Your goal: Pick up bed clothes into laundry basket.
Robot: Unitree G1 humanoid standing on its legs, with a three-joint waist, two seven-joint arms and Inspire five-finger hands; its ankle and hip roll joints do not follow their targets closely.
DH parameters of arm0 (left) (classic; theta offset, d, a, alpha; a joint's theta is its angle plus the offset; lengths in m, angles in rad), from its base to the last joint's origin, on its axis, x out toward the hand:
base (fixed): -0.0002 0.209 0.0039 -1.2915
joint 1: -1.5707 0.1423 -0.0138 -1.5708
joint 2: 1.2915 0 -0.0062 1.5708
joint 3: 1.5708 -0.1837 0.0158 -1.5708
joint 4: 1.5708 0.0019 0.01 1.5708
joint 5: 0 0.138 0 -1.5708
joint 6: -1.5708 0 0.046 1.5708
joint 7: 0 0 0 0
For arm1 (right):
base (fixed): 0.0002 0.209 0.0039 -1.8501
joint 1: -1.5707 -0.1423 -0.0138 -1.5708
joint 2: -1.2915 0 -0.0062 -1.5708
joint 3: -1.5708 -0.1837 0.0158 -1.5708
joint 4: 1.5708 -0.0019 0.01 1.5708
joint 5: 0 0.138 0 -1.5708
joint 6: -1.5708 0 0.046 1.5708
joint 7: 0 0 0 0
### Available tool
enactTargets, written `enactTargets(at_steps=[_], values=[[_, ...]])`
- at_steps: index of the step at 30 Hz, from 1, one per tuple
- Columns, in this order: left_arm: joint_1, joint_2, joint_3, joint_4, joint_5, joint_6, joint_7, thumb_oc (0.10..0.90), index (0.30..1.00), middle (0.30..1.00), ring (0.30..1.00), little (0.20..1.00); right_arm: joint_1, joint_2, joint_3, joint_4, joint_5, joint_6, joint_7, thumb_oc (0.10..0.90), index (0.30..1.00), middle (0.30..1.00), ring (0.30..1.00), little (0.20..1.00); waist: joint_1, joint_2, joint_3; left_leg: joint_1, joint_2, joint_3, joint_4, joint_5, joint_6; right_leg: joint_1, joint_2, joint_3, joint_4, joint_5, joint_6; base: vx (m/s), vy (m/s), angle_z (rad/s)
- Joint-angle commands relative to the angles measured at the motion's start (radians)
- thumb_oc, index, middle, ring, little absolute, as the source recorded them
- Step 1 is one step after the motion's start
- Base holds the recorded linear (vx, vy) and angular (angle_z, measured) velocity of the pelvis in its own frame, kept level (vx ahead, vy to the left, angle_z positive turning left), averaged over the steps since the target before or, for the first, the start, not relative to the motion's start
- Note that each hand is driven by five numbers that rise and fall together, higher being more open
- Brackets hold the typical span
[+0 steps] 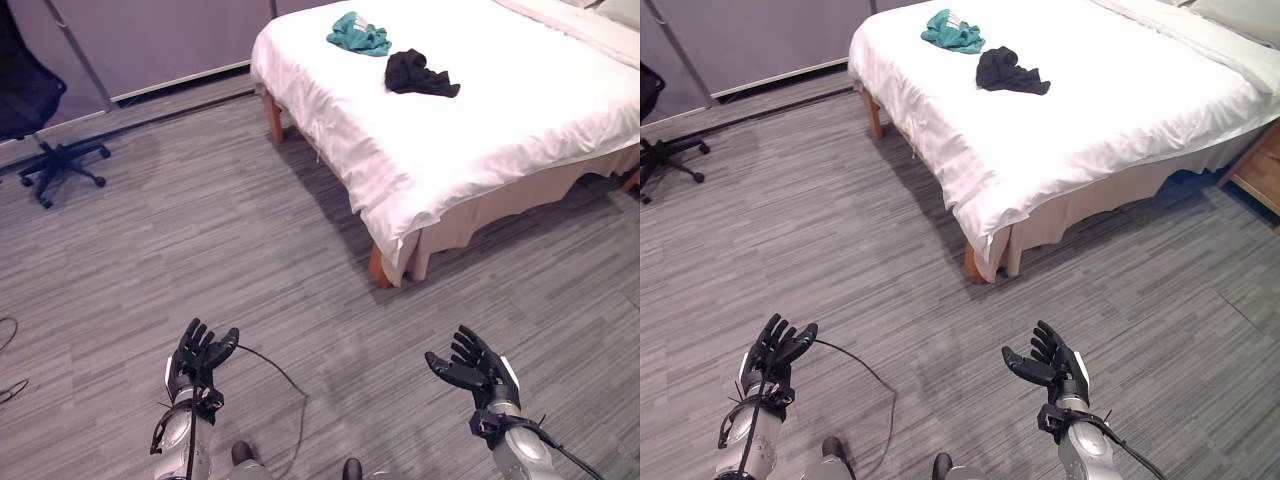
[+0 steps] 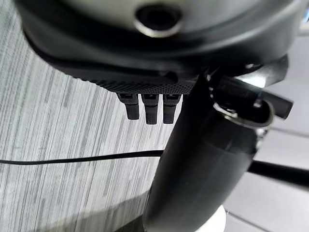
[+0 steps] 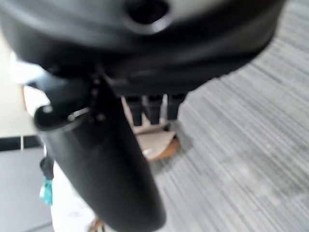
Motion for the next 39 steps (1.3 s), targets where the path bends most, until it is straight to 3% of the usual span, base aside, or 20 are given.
enactTargets(at_steps=[1,6,7,9,10,11,12,14,16,18,19,20,21,22,23,25,30,31,33,39], values=[[-0.055,0.058,0.052,-0.080,-0.010,-0.112,0.006,0.800,0.900,0.900,0.900,0.900,-0.001,-0.055,-0.025,-0.092,-0.003,-0.067,0.003,0.800,0.900,0.900,0.900,0.900,0.030,0.014,-0.023,0.088,0.036,-0.045,-0.149,0.111,-0.061,-0.037,-0.151,0.015,0.048,0.028,0.156,0.34,0.204,-0.36],[-0.049,0.071,0.055,-0.064,-0.020,-0.116,0.012,0.800,0.900,0.900,0.900,0.900,0.022,-0.034,-0.039,-0.070,0.007,-0.063,-0.008,0.800,0.900,0.900,0.900,0.900,0.044,0.015,-0.040,0.048,0.051,-0.045,-0.164,0.136,-0.081,0.041,-0.187,0.039,0.044,-0.001,0.183,0.39,0.258,-0.05],[-0.040,0.076,0.056,-0.073,-0.017,-0.112,0.011,0.800,0.900,0.900,0.900,0.900,0.021,-0.029,-0.039,-0.071,0.006,-0.057,-0.007,0.800,0.900,0.900,0.900,0.900,0.050,0.010,-0.049,0.044,0.039,-0.057,-0.139,0.102,-0.074,0.057,-0.208,0.050,0.035,0.001,0.194,0.36,0.344,0.04],[-0.026,0.084,0.032,-0.081,0.002,-0.099,0.006,0.800,0.900,0.900,0.900,0.900,0.024,-0.006,-0.044,-0.066,-0.014,-0.047,-0.010,0.800,0.900,0.900,0.900,0.900,0.055,-0.008,-0.064,0.014,-0.014,-0.047,-0.073,0.020,-0.033,0.068,-0.289,0.068,0.052,0.073,0.229,0.45,0.496,0.01],[-0.034,0.092,0.016,-0.078,0.016,-0.096,0.009,0.800,0.900,0.900,0.900,0.900,0.020,0.000,-0.042,-0.055,-0.020,-0.047,-0.019,0.800,0.900,0.900,0.900,0.900,0.055,-0.019,-0.059,0.019,-0.046,-0.039,-0.055,-0.001,-0.013,0.041,-0.325,0.082,0.103,0.155,0.234,0.20,0.275,-0.15],[-0.035,0.092,0.016,-0.078,0.016,-0.096,0.009,0.800,0.900,0.900,0.900,0.900,0.020,0.000,-0.042,-0.055,-0.020,-0.047,-0.019,0.800,0.900,0.900,0.900,0.900,0.057,-0.018,-0.062,0.016,-0.045,-0.037,-0.055,0.000,-0.012,0.036,-0.324,0.084,0.101,0.158,0.234,0.16,0.294,-0.13],[-0.039,0.109,0.002,-0.097,0.032,-0.091,0.009,0.800,0.900,0.900,0.900,0.900,0.008,0.008,-0.036,-0.057,-0.013,-0.050,-0.020,0.800,0.900,0.900,0.900,0.900,0.058,-0.020,-0.055,0.018,-0.082,-0.027,-0.051,-0.022,0.017,-0.015,-0.344,0.119,0.170,0.239,0.224,0.16,0.335,-0.08],[-0.034,0.126,-0.006,-0.114,0.039,-0.083,-0.008,0.800,0.900,0.900,0.900,0.900,0.002,0.025,-0.026,-0.066,0.024,-0.052,-0.002,0.800,0.900,0.900,0.900,0.900,0.047,-0.014,-0.030,0.051,-0.126,-0.007,-0.064,-0.054,0.060,-0.119,-0.355,0.166,0.313,0.334,0.206,0.22,0.521,-0.06],[-0.035,0.140,-0.008,-0.118,0.053,-0.077,-0.009,0.800,0.900,0.900,0.900,0.900,-0.017,0.026,-0.006,-0.055,0.007,-0.049,-0.002,0.800,0.900,0.900,0.900,0.900,0.038,-0.004,0.003,0.097,-0.170,0.011,-0.081,-0.082,0.099,-0.189,-0.367,0.155,0.418,0.383,0.200,0.19,0.482,-0.11],[-0.033,0.144,-0.005,-0.119,0.065,-0.069,-0.005,0.800,0.900,0.900,0.900,0.900,-0.020,0.039,0.004,-0.047,0.012,-0.048,-0.003,0.800,0.900,0.900,0.900,0.900,0.033,0.003,0.012,0.146,-0.196,0.040,-0.113,-0.103,0.118,-0.219,-0.385,0.103,0.456,0.402,0.205,0.25,0.417,-0.04],[-0.032,0.141,-0.002,-0.121,0.061,-0.070,-0.007,0.800,0.900,0.900,0.900,0.900,-0.019,0.042,0.008,-0.039,0.014,-0.044,0.004,0.800,0.900,0.900,0.900,0.900,0.025,0.007,0.017,0.171,-0.205,0.046,-0.133,-0.109,0.123,-0.245,-0.361,0.094,0.476,0.383,0.203,0.32,0.410,-0.41],[-0.036,0.133,-0.005,-0.122,0.050,-0.073,-0.011,0.800,0.900,0.900,0.900,0.900,-0.012,0.038,0.015,-0.040,0.000,-0.040,0.014,0.800,0.900,0.900,0.900,0.900,0.010,0.011,0.029,0.203,-0.219,0.048,-0.152,-0.118,0.129,-0.286,-0.306,0.065,0.494,0.326,0.207,0.23,0.271,-0.57],[-0.037,0.132,-0.005,-0.122,0.050,-0.073,-0.011,0.800,0.900,0.900,0.900,0.900,-0.012,0.038,0.015,-0.040,0.000,-0.040,0.014,0.800,0.900,0.900,0.900,0.900,0.011,0.014,0.027,0.198,-0.215,0.048,-0.151,-0.117,0.128,-0.287,-0.302,0.062,0.488,0.330,0.205,0.26,0.250,-0.42],[-0.046,0.122,-0.019,-0.119,0.051,-0.073,-0.014,0.800,0.900,0.900,0.900,0.900,-0.010,0.035,0.019,-0.033,-0.004,-0.039,0.014,0.800,0.900,0.900,0.900,0.900,-0.008,0.016,0.037,0.220,-0.232,0.039,-0.167,-0.125,0.129,-0.323,-0.220,0.055,0.456,0.248,0.198,0.12,0.094,-0.09],[-0.046,0.122,-0.019,-0.119,0.051,-0.073,-0.014,0.800,0.900,0.900,0.900,0.900,-0.011,0.035,0.018,-0.033,-0.004,-0.039,0.014,0.800,0.900,0.900,0.900,0.900,-0.007,0.019,0.036,0.218,-0.229,0.039,-0.168,-0.123,0.129,-0.323,-0.216,0.053,0.451,0.253,0.196,0.19,0.124,0.08],[-0.051,0.112,-0.034,-0.108,0.062,-0.075,-0.014,0.800,0.900,0.900,0.900,0.900,-0.014,0.036,0.020,-0.027,0.007,-0.042,0.013,0.800,0.900,0.900,0.900,0.900,-0.014,0.015,0.030,0.230,-0.244,0.036,-0.181,-0.129,0.121,-0.311,-0.164,0.028,0.327,0.204,0.188,0.16,0.037,0.21],[-0.037,0.077,-0.041,-0.111,0.063,-0.082,-0.016,0.800,0.900,0.900,0.900,0.900,-0.027,0.026,0.027,-0.022,-0.002,-0.052,0.003,0.800,0.900,0.900,0.900,0.900,0.003,0.000,-0.003,0.231,-0.271,0.038,-0.181,-0.146,0.108,-0.203,-0.111,-0.002,0.046,0.173,0.181,0.12,-0.030,0.13],[-0.026,0.062,-0.041,-0.097,0.052,-0.079,-0.019,0.800,0.900,0.900,0.900,0.900,-0.037,0.020,0.031,-0.014,0.002,-0.056,-0.003,0.800,0.900,0.900,0.900,0.900,0.013,-0.002,-0.015,0.223,-0.271,0.035,-0.181,-0.143,0.103,-0.181,-0.088,0.029,0.011,0.168,0.173,0.07,-0.046,-0.14],[-0.008,0.053,-0.029,-0.096,0.041,-0.079,-0.018,0.800,0.900,0.900,0.900,0.900,-0.043,0.011,0.024,-0.035,0.001,-0.057,-0.001,0.800,0.900,0.900,0.900,0.900,0.030,-0.001,-0.026,0.224,-0.268,0.042,-0.181,-0.139,0.099,-0.157,-0.091,0.000,-0.017,0.171,0.175,0.07,-0.047,-0.26],[0.013,0.045,-0.032,-0.097,0.042,-0.069,-0.031,0.800,0.900,0.900,0.900,0.900,-0.042,-0.003,0.012,-0.013,-0.013,-0.051,-0.004,0.800,0.900,0.900,0.900,0.900,0.031,-0.001,-0.042,0.235,-0.265,0.030,-0.181,-0.135,0.090,-0.102,-0.078,-0.009,-0.077,0.176,0.169,0.07,-0.061,-0.03]])
